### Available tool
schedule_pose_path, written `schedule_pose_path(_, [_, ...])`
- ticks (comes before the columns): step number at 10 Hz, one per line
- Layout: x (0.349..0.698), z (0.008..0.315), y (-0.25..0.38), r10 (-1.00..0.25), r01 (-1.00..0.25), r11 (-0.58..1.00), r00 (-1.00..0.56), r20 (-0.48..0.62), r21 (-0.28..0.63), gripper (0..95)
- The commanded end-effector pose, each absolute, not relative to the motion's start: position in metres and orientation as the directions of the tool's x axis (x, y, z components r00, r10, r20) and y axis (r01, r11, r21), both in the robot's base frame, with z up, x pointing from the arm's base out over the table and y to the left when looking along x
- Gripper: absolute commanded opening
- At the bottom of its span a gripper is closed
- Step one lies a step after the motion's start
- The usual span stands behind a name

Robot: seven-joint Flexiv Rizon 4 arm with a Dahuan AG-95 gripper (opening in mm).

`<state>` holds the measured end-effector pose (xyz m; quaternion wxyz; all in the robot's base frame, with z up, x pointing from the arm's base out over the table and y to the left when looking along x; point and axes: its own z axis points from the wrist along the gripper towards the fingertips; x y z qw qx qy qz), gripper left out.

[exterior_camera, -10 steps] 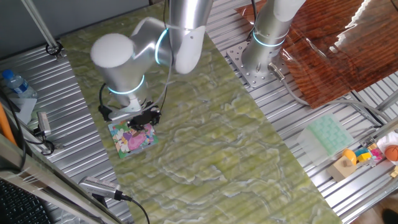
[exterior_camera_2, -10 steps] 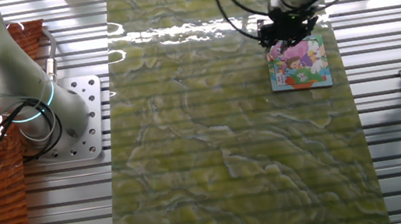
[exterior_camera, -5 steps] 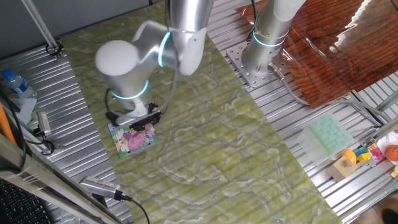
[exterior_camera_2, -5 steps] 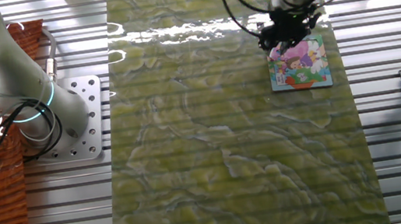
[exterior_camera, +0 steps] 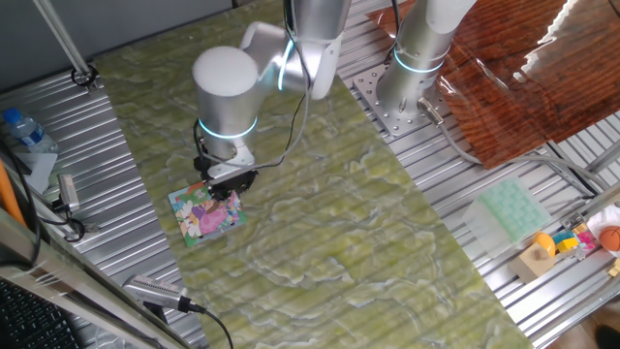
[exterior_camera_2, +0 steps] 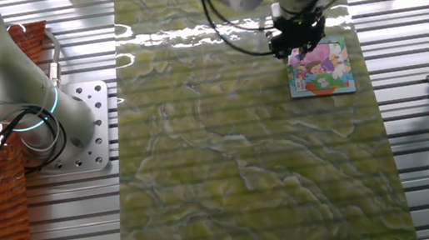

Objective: Assemble one piece of a puzzle

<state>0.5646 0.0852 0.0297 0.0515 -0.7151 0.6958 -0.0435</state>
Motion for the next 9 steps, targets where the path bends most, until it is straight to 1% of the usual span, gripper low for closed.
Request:
schedule_pose_path(1, [0.5676,0.028,0.0876,-1.0,-0.996,-0.018,0.018,-0.005,-0.092,0.0])
schedule_pose_path(5, [0.5683,0.0257,0.0875,-0.999,-0.995,-0.044,0.045,-0.001,-0.092,0.0])
schedule_pose_path(9, [0.5684,0.0204,0.0867,-1.0,-0.996,-0.02,0.021,-0.005,-0.089,0.0])
